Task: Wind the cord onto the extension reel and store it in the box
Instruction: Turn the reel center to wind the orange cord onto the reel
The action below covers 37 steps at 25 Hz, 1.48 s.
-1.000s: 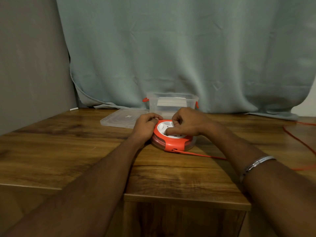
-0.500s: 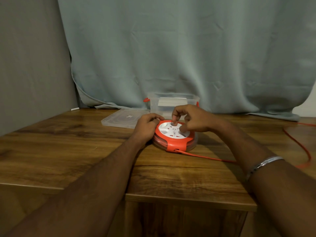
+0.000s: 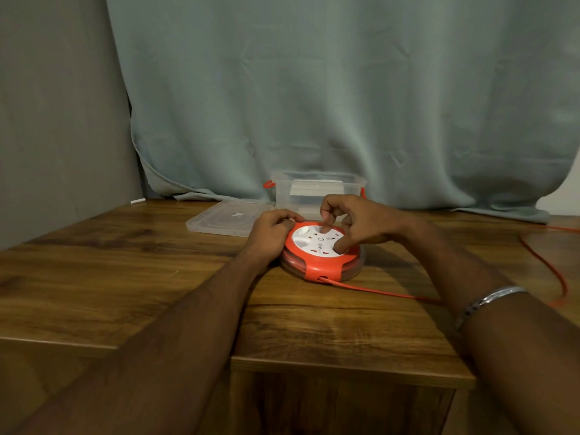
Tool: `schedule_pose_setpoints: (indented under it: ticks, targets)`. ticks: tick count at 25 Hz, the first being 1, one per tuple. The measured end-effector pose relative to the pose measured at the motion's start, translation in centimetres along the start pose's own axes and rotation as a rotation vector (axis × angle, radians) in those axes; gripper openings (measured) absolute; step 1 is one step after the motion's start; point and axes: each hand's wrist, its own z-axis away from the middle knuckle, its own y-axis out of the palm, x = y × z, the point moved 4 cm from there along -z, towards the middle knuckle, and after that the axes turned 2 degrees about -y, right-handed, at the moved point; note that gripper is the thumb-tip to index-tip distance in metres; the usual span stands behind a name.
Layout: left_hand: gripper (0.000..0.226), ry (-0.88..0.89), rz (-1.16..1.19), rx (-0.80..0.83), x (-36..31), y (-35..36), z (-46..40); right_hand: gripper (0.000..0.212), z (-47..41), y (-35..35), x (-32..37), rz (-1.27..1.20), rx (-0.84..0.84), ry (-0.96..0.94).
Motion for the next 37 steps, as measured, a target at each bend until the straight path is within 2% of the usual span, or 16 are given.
schedule_pose_setpoints:
  ticks: [8,15,20,23,27,29,34,37]
  targets:
    - [0.028,0.006,0.034,-0.003,0.0,0.1,-0.1,0.035,-0.1,0.5,0.7,0.108,-0.040,0.017]
    - [0.028,0.013,0.022,-0.005,0.2,0.0,-0.2,0.058,-0.2,1.4,2.1,0.292,-0.095,0.122]
    - [0.028,0.007,0.023,0.000,0.2,-0.1,-0.2,0.059,-0.8,1.3,2.4,0.365,-0.184,0.168]
    - [0.028,0.033,0.016,-0.006,0.1,-0.1,-0.2,0.052,-1.1,1.9,2.8,0.338,-0.233,0.202]
    - [0.027,0.032,0.015,-0.018,-0.2,0.0,-0.1,0.029,-1.4,1.6,3.1,0.200,-0.311,0.144]
    - [0.027,0.022,0.019,-0.024,-0.3,0.0,-0.1,0.013,-1.2,0.7,2.6,0.175,-0.277,0.092]
    - [0.027,0.009,-0.012,-0.035,-0.1,-0.2,0.0,0.044,0.0,-0.5,0.1,0.059,0.035,0.069]
    - [0.028,-0.005,-0.018,-0.029,-0.2,-0.1,0.0,0.056,0.0,-0.6,-0.6,0.037,0.097,0.068]
